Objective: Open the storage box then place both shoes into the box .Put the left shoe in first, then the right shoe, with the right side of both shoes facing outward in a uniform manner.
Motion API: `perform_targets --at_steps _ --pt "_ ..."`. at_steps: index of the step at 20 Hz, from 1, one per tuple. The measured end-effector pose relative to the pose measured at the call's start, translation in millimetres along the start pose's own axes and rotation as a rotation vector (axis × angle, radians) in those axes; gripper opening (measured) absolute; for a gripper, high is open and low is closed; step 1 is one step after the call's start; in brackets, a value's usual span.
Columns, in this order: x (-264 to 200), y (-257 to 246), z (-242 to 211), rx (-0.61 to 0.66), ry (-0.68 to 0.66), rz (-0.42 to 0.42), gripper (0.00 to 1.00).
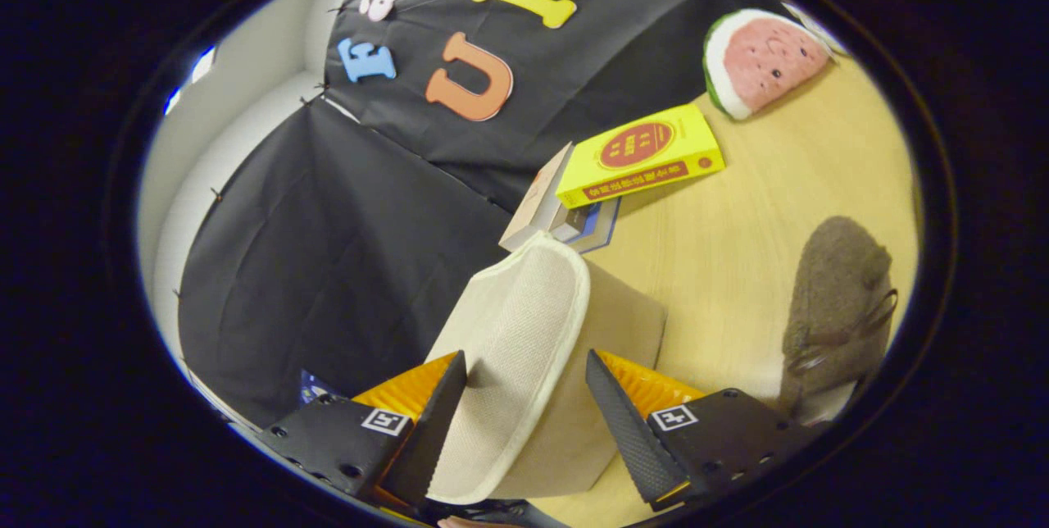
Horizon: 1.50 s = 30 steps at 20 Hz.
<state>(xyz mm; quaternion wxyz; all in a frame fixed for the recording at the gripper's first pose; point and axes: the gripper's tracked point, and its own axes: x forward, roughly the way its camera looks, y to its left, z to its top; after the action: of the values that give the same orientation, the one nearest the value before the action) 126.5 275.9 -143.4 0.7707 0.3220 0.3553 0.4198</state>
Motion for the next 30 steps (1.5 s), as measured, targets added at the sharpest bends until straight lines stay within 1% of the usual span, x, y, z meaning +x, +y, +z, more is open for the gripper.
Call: perform_targets --at_steps 2,4,5,7,8,10,12,13,14,15,16,17,19,21,24,25,26,30 --pt "4.9 -0.1 -3.0 0.069 0.017 0.022 0.77" --pt "-0.9 1.5 1.8 0.082 0.012 0.026 0.71" --pt "0.1 3.3 -1.0 0.09 0.02 0.011 0.68" --pt "-1.0 1.8 -4.6 0.097 0.044 -0.036 0.63" --pt "-2.0 0.9 -4.5 0.099 0.057 -0.061 0.63" --pt "-7.1 2.6 -4.1 0.116 0.085 -0.137 0.6" --pt "-10.3 3.8 -2.6 0.095 0.109 -0.212 0.56" --pt "-13.8 6.9 0.5 0.09 0.108 -0.236 0.54" --pt "-16.3 8.0 2.9 0.073 0.105 -0.267 0.46" --pt "-17.3 10.2 5.9 0.054 0.096 -0.287 0.45" --pt "-21.5 10.3 8.3 0.04 0.089 -0.316 0.4" --pt "-21.2 19.0 9.7 0.048 0.084 -0.296 0.36" --pt "-22.3 23.2 12.9 0.058 0.079 -0.339 0.05" --pt "-23.1 26.8 11.5 -0.001 0.099 -0.388 0.05" --pt "-26.0 51.6 13.4 -0.058 0.109 -0.417 0.05" --pt "-28.9 58.2 20.7 -0.069 0.098 -0.434 0.03" --pt "-26.4 70.4 22.4 -0.074 0.093 -0.43 0.0" --pt "-22.6 122.2 36.3 -0.086 0.064 -0.39 0.0"
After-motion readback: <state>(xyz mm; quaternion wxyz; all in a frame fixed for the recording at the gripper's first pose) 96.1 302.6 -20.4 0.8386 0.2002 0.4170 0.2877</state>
